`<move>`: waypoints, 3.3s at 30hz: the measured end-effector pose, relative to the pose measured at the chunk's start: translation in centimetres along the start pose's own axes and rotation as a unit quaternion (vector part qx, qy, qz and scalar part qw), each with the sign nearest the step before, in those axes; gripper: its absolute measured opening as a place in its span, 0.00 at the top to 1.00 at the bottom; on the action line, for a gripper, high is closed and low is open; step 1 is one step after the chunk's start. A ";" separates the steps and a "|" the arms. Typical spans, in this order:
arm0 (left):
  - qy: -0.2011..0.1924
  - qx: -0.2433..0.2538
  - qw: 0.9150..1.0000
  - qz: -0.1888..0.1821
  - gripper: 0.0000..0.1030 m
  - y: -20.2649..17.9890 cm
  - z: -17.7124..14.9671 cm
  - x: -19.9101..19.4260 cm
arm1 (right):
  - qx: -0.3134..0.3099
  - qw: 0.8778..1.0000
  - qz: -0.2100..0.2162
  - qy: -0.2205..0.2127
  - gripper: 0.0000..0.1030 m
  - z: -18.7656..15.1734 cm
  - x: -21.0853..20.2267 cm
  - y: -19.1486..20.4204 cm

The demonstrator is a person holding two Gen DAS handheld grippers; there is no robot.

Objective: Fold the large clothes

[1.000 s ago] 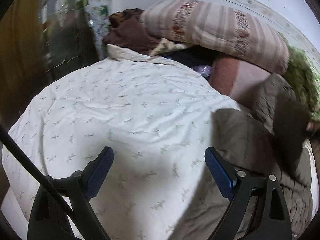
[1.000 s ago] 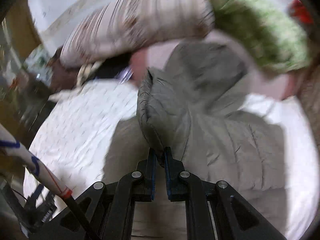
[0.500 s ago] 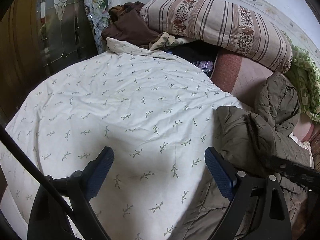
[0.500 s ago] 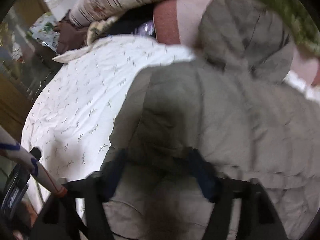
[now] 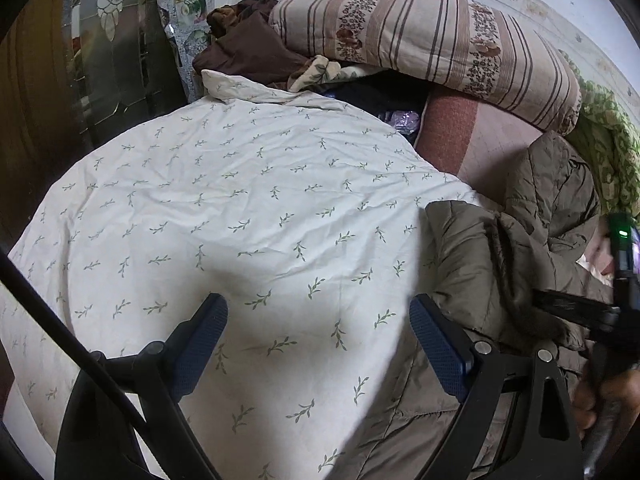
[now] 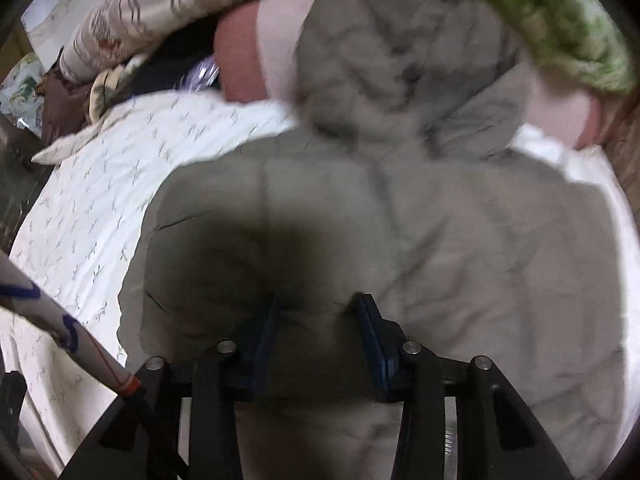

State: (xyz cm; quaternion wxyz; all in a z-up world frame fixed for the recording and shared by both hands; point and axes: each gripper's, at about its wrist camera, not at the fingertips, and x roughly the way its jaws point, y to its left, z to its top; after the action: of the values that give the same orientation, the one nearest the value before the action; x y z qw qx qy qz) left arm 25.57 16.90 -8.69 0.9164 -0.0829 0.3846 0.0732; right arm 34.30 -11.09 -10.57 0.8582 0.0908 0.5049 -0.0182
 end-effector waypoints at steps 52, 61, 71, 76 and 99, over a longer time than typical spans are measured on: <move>0.191 0.129 0.964 -0.131 0.16 -4.3 -12.5 -0.3 | 0.120 0.987 -0.073 0.081 0.40 -28.8 -15.7 -26.0; 0.088 0.109 0.984 -0.107 0.17 -3.2 -8.2 -3.7 | 0.101 0.994 -0.041 0.008 0.34 -24.8 -21.3 -22.4; 0.079 0.154 0.980 -0.096 0.17 -7.9 -7.2 -0.7 | 0.058 0.993 0.028 -0.094 0.23 -8.9 -20.6 -13.2; 0.062 0.159 0.981 -0.097 0.17 -8.7 -6.0 -0.1 | 0.064 0.990 0.047 -0.115 0.18 2.4 -16.7 -9.3; 0.083 0.096 0.988 -0.093 0.17 -6.0 -3.5 4.3 | 0.015 0.996 0.008 -0.091 0.92 21.0 -0.9 -2.3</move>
State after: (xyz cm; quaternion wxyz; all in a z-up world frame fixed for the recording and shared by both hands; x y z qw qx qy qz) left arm 27.37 10.64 -13.62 0.8878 -0.0362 0.4553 -0.0566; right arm 51.73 -17.12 -0.12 0.8993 0.1059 0.4235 -0.0269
